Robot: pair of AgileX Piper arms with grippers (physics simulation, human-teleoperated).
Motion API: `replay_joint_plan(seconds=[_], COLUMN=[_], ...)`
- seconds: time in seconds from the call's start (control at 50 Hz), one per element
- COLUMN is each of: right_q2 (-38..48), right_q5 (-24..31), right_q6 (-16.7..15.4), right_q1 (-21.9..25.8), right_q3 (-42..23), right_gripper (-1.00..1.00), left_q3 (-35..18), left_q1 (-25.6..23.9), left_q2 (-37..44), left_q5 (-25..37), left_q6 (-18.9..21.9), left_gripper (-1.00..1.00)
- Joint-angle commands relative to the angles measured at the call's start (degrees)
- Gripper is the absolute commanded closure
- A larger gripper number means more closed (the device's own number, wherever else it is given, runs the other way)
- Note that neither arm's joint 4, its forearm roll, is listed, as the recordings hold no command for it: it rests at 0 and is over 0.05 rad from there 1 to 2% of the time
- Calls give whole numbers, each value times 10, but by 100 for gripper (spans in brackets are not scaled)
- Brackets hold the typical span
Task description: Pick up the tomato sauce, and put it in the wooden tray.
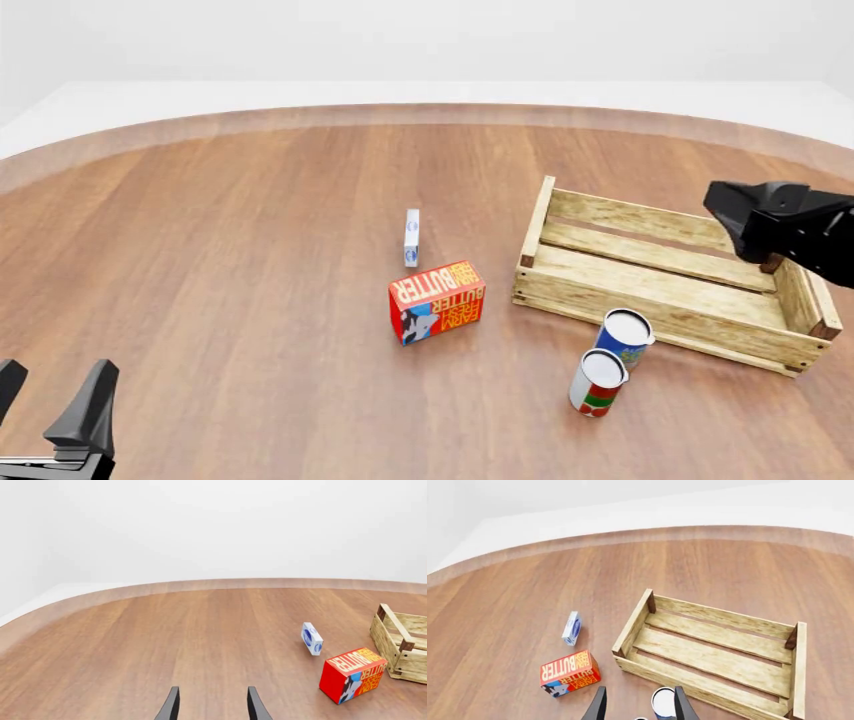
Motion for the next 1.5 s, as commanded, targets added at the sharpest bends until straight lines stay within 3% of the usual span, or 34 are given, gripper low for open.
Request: replay_joint_plan(seconds=[0.02,0.04,0.1,0.24,0.3,0.38,0.54,0.64,0.76,1.06,1.28,1.5], right_q2=[66,74,77,91,73,76,77,101,113,196,195,224], right_q5=[64,72,61,71,74,58,43,30,3,-104,-116,-136], right_q6=[32,16,45,48,45,63,55,85,88,85,77,87], right_q1=[25,10,23,10,-25,-50,-68,-57,-68,-58,-42,24], right_q3=[-54,-51,-43,-35,-20,19,48,65,97,170,193,190], right_gripper=[-100,-100,-100,-100,-100,-100,-100,-100,-100,-100,-100,-100], left_q3=[0,0,0,0,0,0,0,0,0,0,0,0], left_q1=[0,0,0,0,0,0,0,0,0,0,0,0], left_q2=[0,0,0,0,0,0,0,0,0,0,0,0], left_q5=[0,0,0,0,0,0,0,0,0,0,0,0], left_q6=[0,0,0,0,0,0,0,0,0,0,0,0], left_gripper=[-100,-100,-100,-100,-100,-100,-100,-100,-100,-100,-100,-100])
